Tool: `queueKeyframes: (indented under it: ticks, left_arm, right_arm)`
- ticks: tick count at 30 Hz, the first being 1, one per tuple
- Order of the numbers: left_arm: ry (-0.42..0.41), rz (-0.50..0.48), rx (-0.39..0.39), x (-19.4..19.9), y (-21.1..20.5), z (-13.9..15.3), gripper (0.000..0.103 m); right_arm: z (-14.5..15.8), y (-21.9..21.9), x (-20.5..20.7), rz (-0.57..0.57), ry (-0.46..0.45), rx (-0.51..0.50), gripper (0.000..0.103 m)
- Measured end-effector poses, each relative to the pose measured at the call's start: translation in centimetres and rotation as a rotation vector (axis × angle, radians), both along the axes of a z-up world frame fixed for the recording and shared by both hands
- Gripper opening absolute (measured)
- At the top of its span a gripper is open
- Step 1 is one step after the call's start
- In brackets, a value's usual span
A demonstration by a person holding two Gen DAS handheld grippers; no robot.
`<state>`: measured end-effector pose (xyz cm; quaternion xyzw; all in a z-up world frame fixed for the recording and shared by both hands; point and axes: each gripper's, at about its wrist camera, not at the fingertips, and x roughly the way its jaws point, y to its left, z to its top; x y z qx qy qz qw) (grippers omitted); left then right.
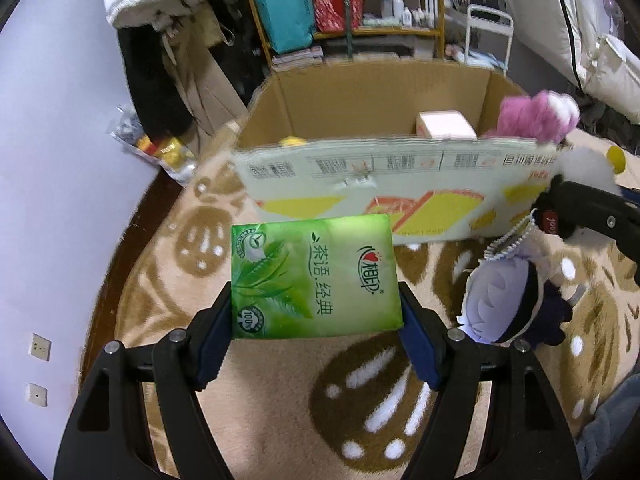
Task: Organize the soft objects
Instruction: 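Lift the green tissue pack with the left tool while the right tool lifts the chick plush over the box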
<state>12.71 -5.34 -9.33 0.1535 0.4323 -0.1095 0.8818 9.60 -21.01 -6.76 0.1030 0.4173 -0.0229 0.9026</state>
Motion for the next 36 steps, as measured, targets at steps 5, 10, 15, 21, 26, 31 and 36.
queueKeyframes:
  ticks: [5, 10, 15, 21, 26, 31, 36]
  left_arm:
    - [-0.072, 0.010, -0.038, -1.5, 0.7, 3.0, 0.074]
    - [-0.151, -0.003, -0.057, -2.4, 1.0, 6.0, 0.074]
    - [-0.238, -0.033, -0.088, -3.1, 0.9, 8.7, 0.074]
    - [-0.269, -0.032, -0.092, -2.8, 1.0, 10.5, 0.074]
    - [-0.317, -0.042, -0.109, -1.9, 0.5, 11.4, 0.074]
    - [-0.343, -0.058, -0.131, -0.5, 0.0, 11.6, 0.074]
    - [-0.381, -0.068, -0.117, 0.9, -0.9, 12.3, 0.074]
  right_arm:
    - [2.4, 0.5, -1.0, 0.013, -0.074, -0.020, 0.035]
    - [4.1, 0.6, -1.8, 0.022, -0.133, 0.002, 0.035]
    - [5.9, 0.2, -2.5, 0.021, -0.199, 0.035, 0.035]
    - [8.1, -0.3, -2.2, 0.018, -0.260, 0.058, 0.036]
    - [9.4, -1.3, -1.5, -0.002, -0.331, 0.070, 0.036]
    - [9.3, -2.0, -0.6, -0.018, -0.373, 0.079, 0.036]
    - [9.5, -2.5, 0.4, -0.007, -0.396, 0.092, 0.036]
